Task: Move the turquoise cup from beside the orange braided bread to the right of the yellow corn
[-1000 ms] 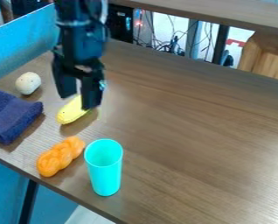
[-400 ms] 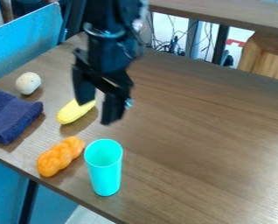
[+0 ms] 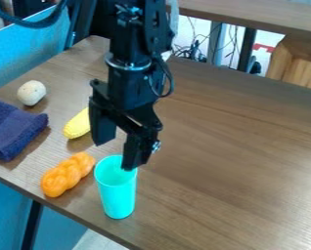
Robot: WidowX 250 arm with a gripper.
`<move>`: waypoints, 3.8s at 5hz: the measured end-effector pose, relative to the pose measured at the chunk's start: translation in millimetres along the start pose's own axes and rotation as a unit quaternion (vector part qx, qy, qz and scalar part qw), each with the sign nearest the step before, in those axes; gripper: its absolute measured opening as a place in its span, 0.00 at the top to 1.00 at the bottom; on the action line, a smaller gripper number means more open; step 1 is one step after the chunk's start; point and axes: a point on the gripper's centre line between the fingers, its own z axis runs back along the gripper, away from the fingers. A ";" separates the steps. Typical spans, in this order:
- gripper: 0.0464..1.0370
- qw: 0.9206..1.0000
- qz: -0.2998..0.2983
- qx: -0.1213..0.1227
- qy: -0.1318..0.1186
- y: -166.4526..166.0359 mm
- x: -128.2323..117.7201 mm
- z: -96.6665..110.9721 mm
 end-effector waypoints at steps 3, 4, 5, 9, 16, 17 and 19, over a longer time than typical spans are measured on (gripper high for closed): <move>0.04 0.998 0.046 -0.045 -0.023 -19.8 2.7 -22.3; 0.04 0.996 0.059 -0.057 -0.036 -23.7 5.6 -23.7; 0.04 0.996 0.059 -0.063 -0.034 -22.8 5.8 -28.6; 0.64 0.996 0.069 -0.057 0.024 -11.7 1.8 -59.6; 0.94 0.994 -0.107 -0.020 -0.005 61.1 98.7 -38.8; 0.94 0.995 -0.102 -0.013 -0.006 62.3 101.7 -45.0; 0.69 0.994 -0.107 -0.029 0.017 54.1 90.8 -56.7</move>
